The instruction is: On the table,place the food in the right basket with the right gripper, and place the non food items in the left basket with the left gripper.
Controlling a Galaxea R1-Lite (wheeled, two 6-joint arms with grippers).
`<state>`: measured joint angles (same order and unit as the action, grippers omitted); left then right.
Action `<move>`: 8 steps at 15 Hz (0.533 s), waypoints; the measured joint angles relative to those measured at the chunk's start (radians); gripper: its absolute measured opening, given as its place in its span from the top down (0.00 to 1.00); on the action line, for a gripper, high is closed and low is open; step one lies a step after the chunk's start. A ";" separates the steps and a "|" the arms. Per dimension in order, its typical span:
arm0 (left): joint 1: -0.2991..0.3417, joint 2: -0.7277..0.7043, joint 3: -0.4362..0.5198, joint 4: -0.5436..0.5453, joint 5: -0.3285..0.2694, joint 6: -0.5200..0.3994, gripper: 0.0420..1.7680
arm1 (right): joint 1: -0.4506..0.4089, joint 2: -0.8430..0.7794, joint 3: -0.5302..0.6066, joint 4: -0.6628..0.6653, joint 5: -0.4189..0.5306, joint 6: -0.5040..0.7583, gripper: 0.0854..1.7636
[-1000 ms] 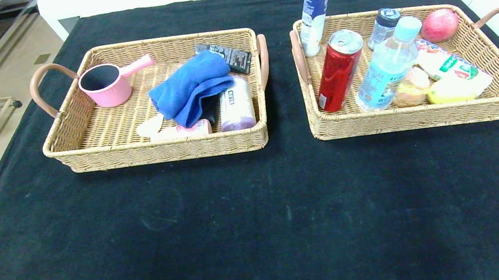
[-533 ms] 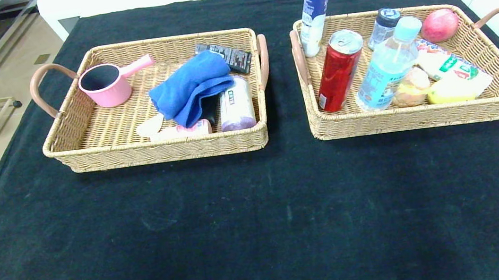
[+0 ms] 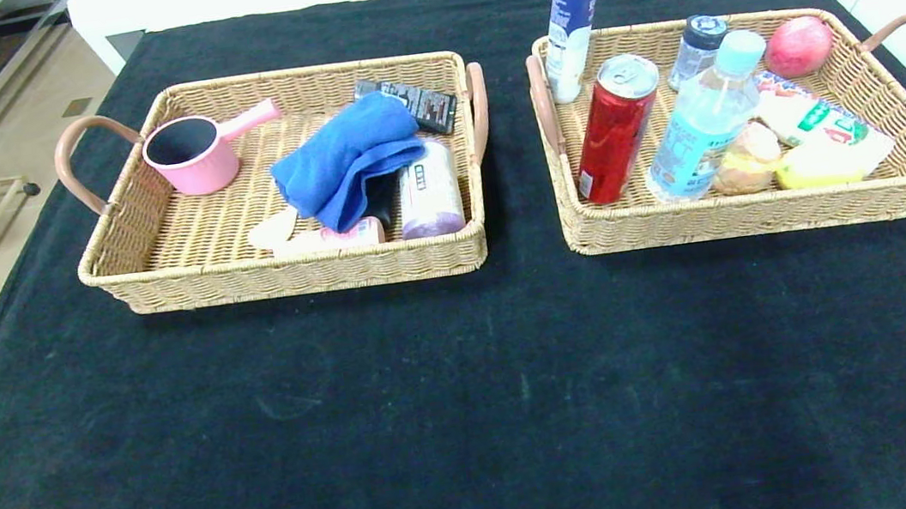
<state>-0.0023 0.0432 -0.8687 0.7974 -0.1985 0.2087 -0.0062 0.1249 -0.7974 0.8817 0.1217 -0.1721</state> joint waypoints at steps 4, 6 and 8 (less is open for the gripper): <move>0.001 -0.037 0.034 -0.006 0.014 -0.091 0.03 | 0.008 -0.080 0.128 -0.147 0.000 0.000 0.04; 0.001 -0.041 0.060 -0.008 0.021 -0.093 0.03 | 0.009 -0.107 0.198 -0.238 -0.020 0.008 0.04; 0.001 -0.043 0.091 -0.037 0.034 -0.095 0.03 | 0.009 -0.119 0.261 -0.336 -0.031 0.010 0.04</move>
<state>-0.0017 0.0004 -0.7772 0.7609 -0.1645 0.1134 0.0028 0.0057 -0.5364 0.5460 0.0909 -0.1626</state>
